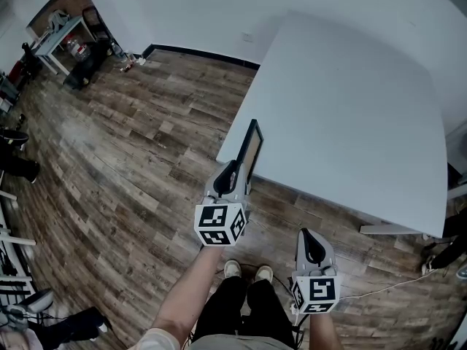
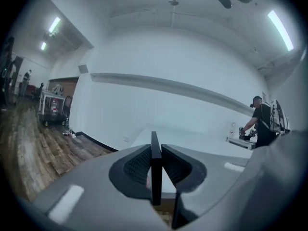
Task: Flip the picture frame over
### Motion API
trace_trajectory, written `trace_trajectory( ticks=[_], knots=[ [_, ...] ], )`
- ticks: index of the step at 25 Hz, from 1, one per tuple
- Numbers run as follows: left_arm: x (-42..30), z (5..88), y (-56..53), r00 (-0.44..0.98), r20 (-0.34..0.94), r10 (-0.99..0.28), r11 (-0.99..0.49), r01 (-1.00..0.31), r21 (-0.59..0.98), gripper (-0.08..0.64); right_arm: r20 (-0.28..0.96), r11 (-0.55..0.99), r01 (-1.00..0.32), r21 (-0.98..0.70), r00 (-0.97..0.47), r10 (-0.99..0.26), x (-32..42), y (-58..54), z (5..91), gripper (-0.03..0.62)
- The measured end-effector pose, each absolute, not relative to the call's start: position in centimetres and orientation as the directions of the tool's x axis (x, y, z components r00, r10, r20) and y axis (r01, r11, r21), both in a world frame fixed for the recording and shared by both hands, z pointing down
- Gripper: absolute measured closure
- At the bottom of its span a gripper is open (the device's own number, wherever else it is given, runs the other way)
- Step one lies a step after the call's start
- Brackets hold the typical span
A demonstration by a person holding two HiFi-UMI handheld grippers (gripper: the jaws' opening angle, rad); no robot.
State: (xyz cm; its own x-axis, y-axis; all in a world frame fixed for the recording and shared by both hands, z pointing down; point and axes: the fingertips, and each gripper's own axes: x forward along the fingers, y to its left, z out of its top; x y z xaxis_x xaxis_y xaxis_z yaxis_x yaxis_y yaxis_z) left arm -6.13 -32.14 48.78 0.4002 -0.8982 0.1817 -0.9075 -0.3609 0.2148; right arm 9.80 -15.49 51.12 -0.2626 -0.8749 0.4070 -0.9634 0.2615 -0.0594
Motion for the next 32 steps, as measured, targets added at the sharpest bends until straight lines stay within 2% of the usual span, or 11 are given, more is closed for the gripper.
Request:
trace_trajectory(
  ticks=[8,15,23,32],
  knots=[
    [-5.0,48.7,-32.2,0.388,0.211,-0.897,-0.408,-0.911,-0.062,0.482,0.406,0.261,-0.963,-0.061,-0.263,-0.875,9.9,-15.5,51.3,0.568],
    [-3.5,49.3,-31.6,0.385,0.251,-0.888,-0.447,-0.852,-0.274,0.482,0.404,0.258,-0.965,-0.057,-0.258,-0.877,10.2,-15.5,51.2,0.568],
    [-1.2,50.5,-31.0,0.395,0.285,-0.874,-0.487,-0.694,-0.53,0.482,0.409,0.249,-0.967,-0.057,-0.25,-0.878,10.4,-15.5,51.3,0.567],
    [0.6,52.0,-30.4,0.413,0.33,-0.849,-0.508,-0.466,-0.724,0.482,0.409,0.238,-0.97,-0.059,-0.24,-0.88,10.5,-15.2,51.4,0.568]
  ],
)
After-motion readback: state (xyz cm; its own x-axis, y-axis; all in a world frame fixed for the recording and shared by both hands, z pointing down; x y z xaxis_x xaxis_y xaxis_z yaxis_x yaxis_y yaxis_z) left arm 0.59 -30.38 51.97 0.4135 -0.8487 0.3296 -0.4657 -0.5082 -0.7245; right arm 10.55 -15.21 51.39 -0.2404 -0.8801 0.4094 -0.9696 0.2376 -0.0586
